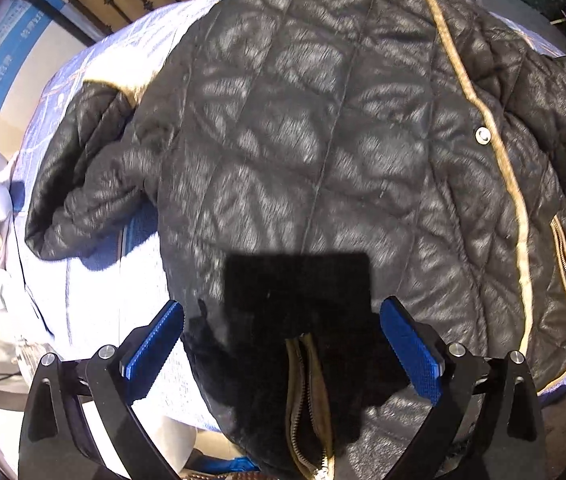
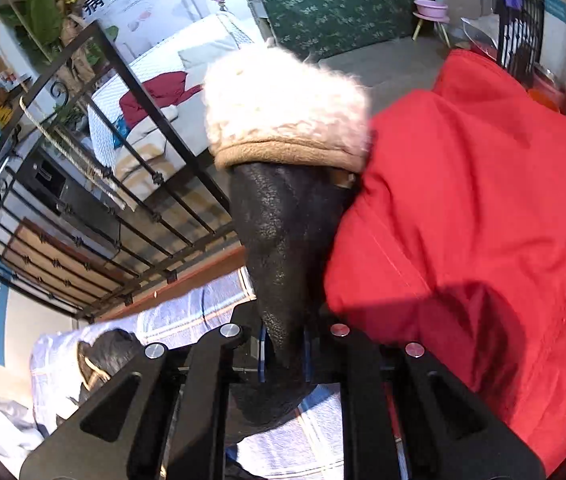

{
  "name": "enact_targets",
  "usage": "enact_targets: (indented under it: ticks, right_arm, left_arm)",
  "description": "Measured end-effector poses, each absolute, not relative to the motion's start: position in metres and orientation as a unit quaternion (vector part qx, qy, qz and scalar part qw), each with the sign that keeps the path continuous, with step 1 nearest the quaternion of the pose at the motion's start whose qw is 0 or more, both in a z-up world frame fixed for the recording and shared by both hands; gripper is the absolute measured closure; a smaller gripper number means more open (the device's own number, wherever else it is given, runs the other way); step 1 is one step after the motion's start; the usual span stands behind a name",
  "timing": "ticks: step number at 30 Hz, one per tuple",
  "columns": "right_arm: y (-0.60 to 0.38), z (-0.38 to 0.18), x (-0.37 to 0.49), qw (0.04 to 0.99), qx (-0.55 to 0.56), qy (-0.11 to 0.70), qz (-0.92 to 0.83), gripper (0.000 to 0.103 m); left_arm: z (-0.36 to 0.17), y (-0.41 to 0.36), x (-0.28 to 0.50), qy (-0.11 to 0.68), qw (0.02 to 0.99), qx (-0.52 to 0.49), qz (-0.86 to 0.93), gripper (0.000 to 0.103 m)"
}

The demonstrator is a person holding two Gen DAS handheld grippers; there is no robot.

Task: Fold large clothes
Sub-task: 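Lay the cuffed sleeve across the jacket body with the right gripper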

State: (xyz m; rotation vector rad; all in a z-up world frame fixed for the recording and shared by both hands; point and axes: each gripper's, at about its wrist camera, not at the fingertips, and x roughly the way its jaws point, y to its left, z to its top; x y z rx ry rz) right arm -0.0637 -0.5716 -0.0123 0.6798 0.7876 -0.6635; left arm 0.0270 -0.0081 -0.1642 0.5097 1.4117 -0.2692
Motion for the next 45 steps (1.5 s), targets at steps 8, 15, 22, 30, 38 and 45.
enact_targets:
  ticks: [8,15,22,30,38,45]
  right_arm:
    - [-0.522,0.002,-0.009,0.857,0.251,0.386,-0.23,0.09]
    - [-0.396,-0.004,0.077,0.893,0.147,0.416,-0.086,0.09]
    - [-0.254,-0.071,0.137,0.871,0.055,0.486,0.043,0.09]
    - [-0.163,-0.128,0.138,0.847,-0.046,0.525,0.067,0.09]
    - [-0.132,-0.148,0.123,0.832,-0.12,0.539,0.059,0.074]
    - [-0.119,-0.156,0.095,0.819,-0.109,0.555,0.096,0.026]
  left_arm:
    - [-0.166,0.009,0.042,0.645,0.733,0.191,-0.1,0.006]
    - [-0.16,0.023,0.044,0.637,0.744,0.183,-0.086,0.006]
    - [-0.165,0.056,0.036,0.649,0.742,0.157,-0.055,0.006]
    - [-0.175,0.084,0.03,0.657,0.738,0.149,-0.026,0.006]
    - [-0.176,0.073,0.031,0.651,0.741,0.159,-0.042,0.006]
    - [-0.177,0.066,0.038,0.647,0.744,0.16,-0.05,0.006]
